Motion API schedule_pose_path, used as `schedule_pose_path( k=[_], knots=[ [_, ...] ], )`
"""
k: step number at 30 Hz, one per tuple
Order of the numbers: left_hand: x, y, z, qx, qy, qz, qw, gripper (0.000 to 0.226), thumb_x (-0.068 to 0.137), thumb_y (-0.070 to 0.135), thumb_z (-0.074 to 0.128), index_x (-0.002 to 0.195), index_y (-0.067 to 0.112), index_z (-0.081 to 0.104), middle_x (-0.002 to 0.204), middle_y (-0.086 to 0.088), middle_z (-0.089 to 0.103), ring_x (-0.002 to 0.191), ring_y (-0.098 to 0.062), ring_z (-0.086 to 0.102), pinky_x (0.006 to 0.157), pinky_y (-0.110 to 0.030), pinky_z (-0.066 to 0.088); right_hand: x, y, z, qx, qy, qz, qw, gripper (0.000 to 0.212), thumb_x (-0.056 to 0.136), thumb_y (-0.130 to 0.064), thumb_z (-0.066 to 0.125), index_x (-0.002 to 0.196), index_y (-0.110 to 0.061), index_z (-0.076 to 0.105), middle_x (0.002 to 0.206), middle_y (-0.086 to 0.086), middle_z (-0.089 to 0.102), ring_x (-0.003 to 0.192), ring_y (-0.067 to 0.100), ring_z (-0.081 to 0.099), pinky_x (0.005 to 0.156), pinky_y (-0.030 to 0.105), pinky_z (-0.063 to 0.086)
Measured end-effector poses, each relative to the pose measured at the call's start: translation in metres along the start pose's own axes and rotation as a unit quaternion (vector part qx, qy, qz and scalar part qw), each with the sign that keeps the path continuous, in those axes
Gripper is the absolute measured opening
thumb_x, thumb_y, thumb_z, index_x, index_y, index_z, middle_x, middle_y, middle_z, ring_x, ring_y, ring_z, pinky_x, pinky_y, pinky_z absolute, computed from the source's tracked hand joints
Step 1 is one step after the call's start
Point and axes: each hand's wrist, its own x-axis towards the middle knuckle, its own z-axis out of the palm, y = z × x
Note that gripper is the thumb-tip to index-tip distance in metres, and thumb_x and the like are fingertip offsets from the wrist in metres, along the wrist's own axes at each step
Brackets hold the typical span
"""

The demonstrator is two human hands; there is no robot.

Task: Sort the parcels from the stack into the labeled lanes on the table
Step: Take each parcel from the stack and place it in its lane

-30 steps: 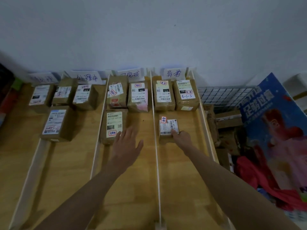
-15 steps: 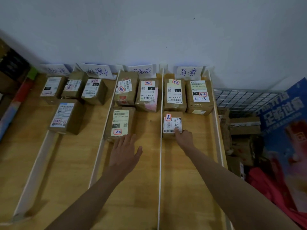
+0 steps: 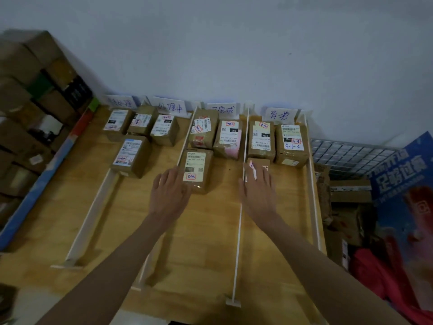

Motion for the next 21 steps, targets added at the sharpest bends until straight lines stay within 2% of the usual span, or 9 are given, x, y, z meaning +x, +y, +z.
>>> schedule_pose_path(
  k=[3, 6, 9, 12, 17, 21],
  knots=[
    [-0.026, -0.033, -0.011, 0.024, 0.009, -0.037, 0.999, 0.059, 0.095, 0.049, 0.03, 0.138, 0.015, 0.051, 0.146, -0.008, 0.049, 0.135, -0.029, 0.043, 0.113, -0.049, 0.033, -0.014, -0.04, 0.005, -0.037, -0.016, -0.063, 0.997, 0.051, 0.101, -0.037, 0.031, 0.149, -0.018, 0.036, 0.155, 0.013, 0.034, 0.143, 0.032, 0.031, 0.117, 0.052, 0.027],
    [-0.058, -0.076, -0.021, 0.049, 0.029, -0.066, 0.996, 0.061, 0.094, 0.049, 0.031, 0.139, 0.014, 0.051, 0.147, -0.009, 0.048, 0.138, -0.029, 0.041, 0.115, -0.049, 0.031, -0.026, -0.088, 0.008, -0.059, -0.027, -0.101, 0.993, 0.054, 0.103, -0.044, 0.022, 0.151, -0.022, 0.032, 0.158, 0.011, 0.03, 0.145, 0.034, 0.028, 0.116, 0.054, 0.024],
    [-0.093, -0.123, -0.032, 0.065, 0.041, -0.1, 0.992, 0.06, 0.094, 0.048, 0.032, 0.139, 0.013, 0.051, 0.148, -0.01, 0.047, 0.139, -0.029, 0.039, 0.115, -0.049, 0.029, -0.043, -0.139, 0.013, -0.079, -0.024, -0.141, 0.986, 0.053, 0.103, -0.045, 0.03, 0.15, -0.021, 0.037, 0.156, 0.011, 0.036, 0.143, 0.035, 0.032, 0.115, 0.055, 0.027],
    [-0.128, -0.173, -0.046, 0.072, 0.05, -0.136, 0.987, 0.059, 0.096, 0.047, 0.031, 0.14, 0.014, 0.049, 0.15, -0.009, 0.044, 0.14, -0.029, 0.037, 0.115, -0.049, 0.028, -0.058, -0.197, 0.021, -0.076, -0.03, -0.162, 0.983, 0.054, 0.102, -0.045, 0.026, 0.148, -0.021, 0.04, 0.155, 0.011, 0.037, 0.141, 0.036, 0.034, 0.115, 0.055, 0.027],
    [-0.184, -0.26, -0.066, 0.069, 0.057, -0.182, 0.979, 0.056, 0.1, 0.047, 0.04, 0.146, 0.016, 0.042, 0.155, -0.007, 0.037, 0.145, -0.028, 0.031, 0.118, -0.049, 0.022, -0.087, -0.29, 0.043, -0.053, -0.025, -0.189, 0.98, 0.053, 0.102, -0.045, 0.03, 0.148, -0.021, 0.041, 0.155, 0.01, 0.037, 0.142, 0.035, 0.033, 0.116, 0.054, 0.027],
    [-0.221, -0.321, -0.084, 0.086, 0.07, -0.204, 0.973, 0.056, 0.099, 0.048, 0.041, 0.144, 0.015, 0.045, 0.153, -0.008, 0.041, 0.143, -0.028, 0.033, 0.118, -0.048, 0.024, -0.107, -0.358, 0.059, -0.054, -0.019, -0.203, 0.977, 0.051, 0.102, -0.044, 0.033, 0.148, -0.021, 0.038, 0.153, 0.01, 0.038, 0.14, 0.034, 0.035, 0.115, 0.053, 0.027]
  ],
)
